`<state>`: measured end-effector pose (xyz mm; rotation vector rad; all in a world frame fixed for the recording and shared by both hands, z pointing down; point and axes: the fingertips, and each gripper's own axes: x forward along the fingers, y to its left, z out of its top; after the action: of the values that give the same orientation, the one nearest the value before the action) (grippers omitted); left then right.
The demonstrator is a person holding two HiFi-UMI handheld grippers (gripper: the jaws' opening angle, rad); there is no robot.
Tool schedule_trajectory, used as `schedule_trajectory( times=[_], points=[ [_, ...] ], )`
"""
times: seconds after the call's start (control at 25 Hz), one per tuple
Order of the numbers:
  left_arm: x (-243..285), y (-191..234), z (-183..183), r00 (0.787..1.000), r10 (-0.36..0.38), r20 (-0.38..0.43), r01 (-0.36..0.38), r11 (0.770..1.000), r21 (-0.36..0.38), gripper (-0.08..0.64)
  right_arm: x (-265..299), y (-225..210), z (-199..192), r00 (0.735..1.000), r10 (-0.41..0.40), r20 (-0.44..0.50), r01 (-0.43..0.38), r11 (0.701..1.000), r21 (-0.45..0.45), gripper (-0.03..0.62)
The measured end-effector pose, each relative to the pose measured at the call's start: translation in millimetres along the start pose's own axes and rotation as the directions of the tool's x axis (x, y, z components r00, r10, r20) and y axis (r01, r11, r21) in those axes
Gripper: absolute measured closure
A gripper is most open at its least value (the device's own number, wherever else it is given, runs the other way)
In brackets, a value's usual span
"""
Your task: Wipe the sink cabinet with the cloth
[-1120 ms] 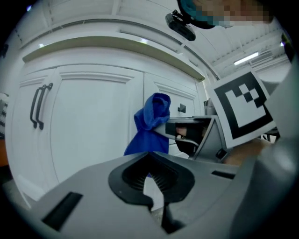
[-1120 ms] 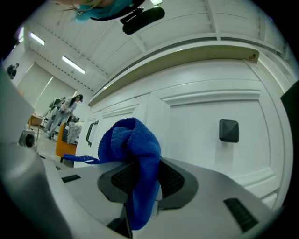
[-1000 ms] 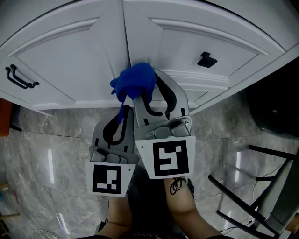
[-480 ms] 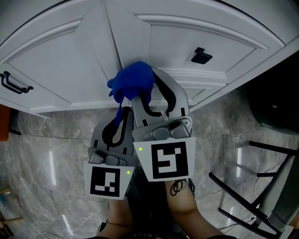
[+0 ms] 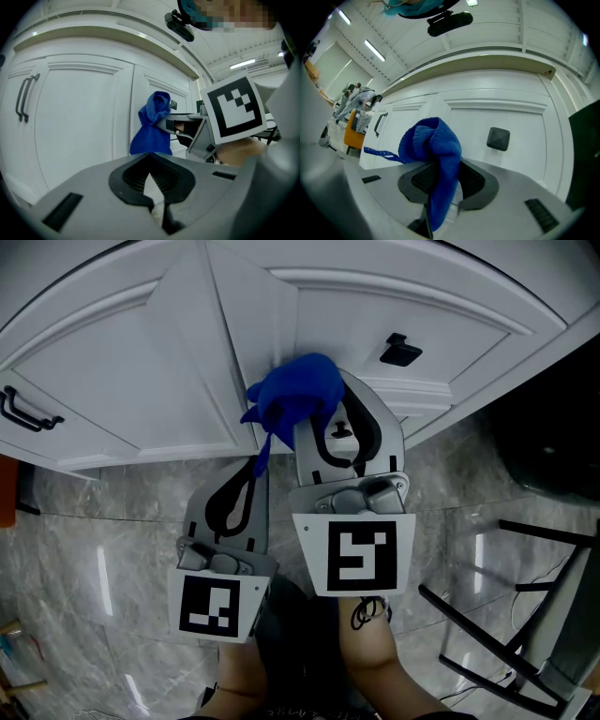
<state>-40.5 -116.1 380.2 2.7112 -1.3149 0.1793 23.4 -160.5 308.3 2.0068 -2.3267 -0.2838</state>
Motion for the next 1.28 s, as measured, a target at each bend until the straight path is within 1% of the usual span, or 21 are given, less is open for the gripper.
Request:
schedule_trajectory(
  times=[0.12, 0.2, 0.28, 0.48, 0.64, 0.8, 0.96, 1.12, 1.28],
  points=[
    [-1, -1, 1, 1.0, -0.004, 0.003, 0.004, 1.0, -0.002, 0.557, -2, -10, 1, 1.0, -0.016, 0.013, 0.016, 1.0, 0.017, 0.476],
    [-1, -2, 2, 1.0, -0.007, 0.005, 0.007, 1.0, -0.003, 0.557, -2, -13, 2, 1.0, -0.024, 0.02, 0.024, 1.0, 0.006, 0.476],
    [-3, -3, 4, 1.0, -0.009, 0.006, 0.009, 1.0, -0.004, 0.557, -4, -15, 1, 0.999, -0.033, 0.013, 0.033, 0.999, -0.007, 0.476],
    [-6, -5, 7, 1.0, -0.008, 0.012, 0.008, 1.0, 0.0, 0.557, -7, -24, 0, 0.998, -0.059, 0.002, 0.059, 0.998, 0.001, 0.476],
    [-6, -10, 10, 0.999, -0.035, 0.027, 0.034, 0.999, 0.03, 0.557, -9, -30, -1, 0.997, -0.072, -0.001, 0.072, 0.997, -0.004, 0.476],
    [-7, -11, 9, 0.999, -0.029, 0.014, 0.029, 0.999, 0.03, 0.557, -10, -33, 0, 0.997, -0.081, 0.005, 0.081, 0.997, -0.004, 0.476],
    [-6, -11, 9, 1.0, -0.018, 0.012, 0.018, 1.0, 0.006, 0.557, -11, -36, -1, 0.996, -0.088, 0.004, 0.088, 0.996, -0.003, 0.476],
    [-6, -13, 6, 0.999, -0.042, -0.002, 0.042, 0.998, 0.052, 0.557, -12, -39, -1, 0.996, -0.092, 0.006, 0.092, 0.996, -0.001, 0.476],
    [-6, -13, 5, 0.999, -0.042, -0.009, 0.042, 0.998, 0.054, 0.557, -13, -42, -1, 0.995, -0.099, 0.01, 0.099, 0.995, 0.003, 0.476]
  ],
)
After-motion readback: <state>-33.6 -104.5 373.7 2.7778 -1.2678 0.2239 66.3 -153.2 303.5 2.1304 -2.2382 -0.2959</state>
